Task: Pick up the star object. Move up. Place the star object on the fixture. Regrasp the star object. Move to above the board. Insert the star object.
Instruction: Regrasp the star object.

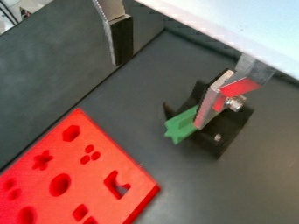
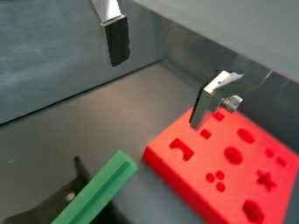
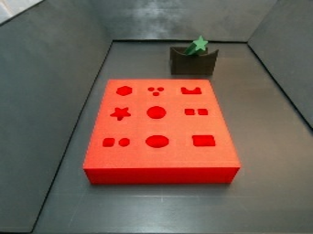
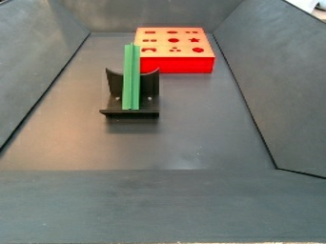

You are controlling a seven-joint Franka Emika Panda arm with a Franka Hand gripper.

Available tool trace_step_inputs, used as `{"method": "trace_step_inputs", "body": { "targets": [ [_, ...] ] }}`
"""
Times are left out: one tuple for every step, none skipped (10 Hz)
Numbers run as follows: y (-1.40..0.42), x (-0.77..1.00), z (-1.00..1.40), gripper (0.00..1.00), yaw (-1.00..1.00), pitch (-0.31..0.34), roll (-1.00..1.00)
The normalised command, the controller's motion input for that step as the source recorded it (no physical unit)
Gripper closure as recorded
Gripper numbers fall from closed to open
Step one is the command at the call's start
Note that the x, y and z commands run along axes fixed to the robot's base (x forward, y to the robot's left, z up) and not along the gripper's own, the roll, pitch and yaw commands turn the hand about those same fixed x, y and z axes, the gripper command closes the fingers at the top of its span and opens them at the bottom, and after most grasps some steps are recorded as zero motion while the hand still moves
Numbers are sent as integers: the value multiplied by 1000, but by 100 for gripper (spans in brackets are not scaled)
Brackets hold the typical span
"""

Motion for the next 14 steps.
{"method": "trace_step_inputs", "body": {
  "targets": [
    [-25,-5,20,0,28,39,1000],
    [-23,-1,15,0,29,36,1000],
    [-23,3,17,0,30,36,1000],
    [-20,4,19,0,31,37,1000],
    [-20,5,16,0,33,45,1000],
    [-20,17,10,0,36,53,1000],
    [-24,29,4,0,39,60,1000],
    [-24,43,-1,0,43,70,1000],
    [-28,58,1,0,47,80,1000],
    [-33,77,-3,0,54,100,1000],
    [-38,90,-2,0,62,117,1000],
    [-41,104,-5,0,77,146,1000],
    [-43,110,-8,0,87,161,1000],
    [-46,110,-5,0,108,180,1000]
  ]
}}
